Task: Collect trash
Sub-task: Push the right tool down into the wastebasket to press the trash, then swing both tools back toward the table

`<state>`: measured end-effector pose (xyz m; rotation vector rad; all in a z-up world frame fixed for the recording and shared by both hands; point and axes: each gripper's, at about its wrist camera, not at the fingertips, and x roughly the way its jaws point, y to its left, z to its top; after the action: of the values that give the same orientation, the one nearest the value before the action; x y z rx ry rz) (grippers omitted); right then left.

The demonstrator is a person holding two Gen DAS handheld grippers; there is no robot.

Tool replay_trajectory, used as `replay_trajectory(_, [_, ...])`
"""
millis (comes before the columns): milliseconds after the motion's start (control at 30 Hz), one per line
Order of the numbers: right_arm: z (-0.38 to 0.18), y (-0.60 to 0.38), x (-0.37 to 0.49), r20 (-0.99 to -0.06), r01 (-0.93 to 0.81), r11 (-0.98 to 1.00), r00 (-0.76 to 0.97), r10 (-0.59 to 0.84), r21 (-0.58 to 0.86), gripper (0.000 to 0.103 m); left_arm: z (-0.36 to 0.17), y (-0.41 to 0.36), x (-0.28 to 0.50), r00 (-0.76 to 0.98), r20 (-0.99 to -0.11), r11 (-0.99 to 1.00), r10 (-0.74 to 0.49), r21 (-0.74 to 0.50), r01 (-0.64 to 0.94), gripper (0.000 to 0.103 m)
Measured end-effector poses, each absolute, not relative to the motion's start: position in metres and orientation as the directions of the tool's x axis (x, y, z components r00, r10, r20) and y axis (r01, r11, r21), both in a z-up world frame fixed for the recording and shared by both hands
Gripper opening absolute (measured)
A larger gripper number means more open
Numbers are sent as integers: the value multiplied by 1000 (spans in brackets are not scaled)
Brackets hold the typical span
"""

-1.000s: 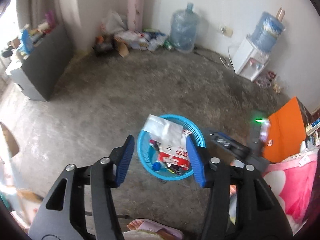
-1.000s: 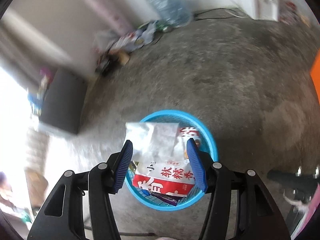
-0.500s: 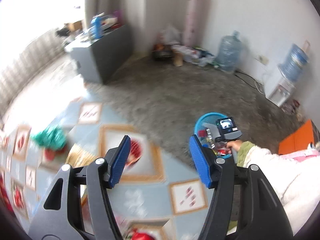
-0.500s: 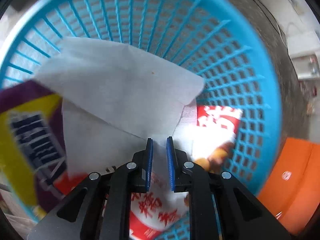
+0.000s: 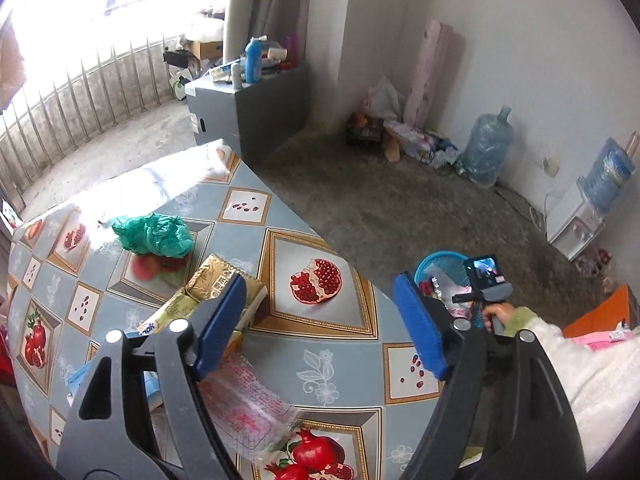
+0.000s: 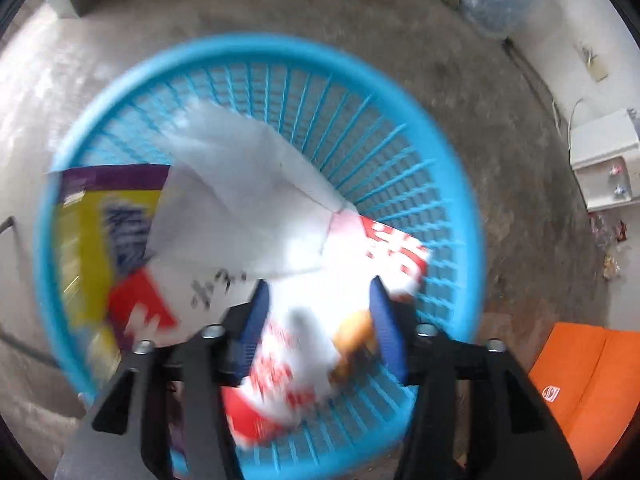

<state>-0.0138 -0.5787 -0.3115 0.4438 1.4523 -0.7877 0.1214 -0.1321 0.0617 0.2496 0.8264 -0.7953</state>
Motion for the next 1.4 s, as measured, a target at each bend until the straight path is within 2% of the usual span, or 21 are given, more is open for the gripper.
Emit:
replay_trajectory(67, [-288,-568,-21,-972,702,689,-27,-232,-184,63,62,-127,121,410,-726,688,-551,-117,716,75])
replay_trajectory(333, [-180,-518,-43,-920,758,636,135,-369,-144,63,69,-101,113,415,-690,680,-593,-152,718,79])
replay_trajectory(400, [-144,-502,-38,-892,762,638,208,-400,-109,75,72,-93,110,422,-681,681,-599,-156,716,80])
replay_trajectory(467, [-104,-481,-32,-851,753,654,297,-433,-70,82,76,-82,108,430,-669,685,-606,-164,710,82])
replay_trajectory(700, [-12,-411,-6,-743,685,729,497,-448,19,95,81,-35,104,473,-643,725,-602,-191,662,85])
replay_trajectory(867, [36,-360,13,-668,638,770,580,-466,16,96,79,-2,104,505,-636,760,-583,-208,616,86])
replay_trajectory(1033, [72,-300,29,-584,562,825,650,-486,-60,96,76,34,105,569,-635,825,-522,-206,526,86])
replay_trajectory(1133, [84,-279,33,-566,489,872,710,-419,-32,96,74,56,104,617,-633,866,-468,-188,464,86])
replay_trajectory(1267, [94,-259,34,-537,334,935,814,-221,122,96,68,87,102,664,-631,907,-400,-167,387,86])
replay_trajectory(1400, [89,-244,46,-568,247,950,817,-98,191,96,55,109,107,666,-648,925,-370,-193,326,86])
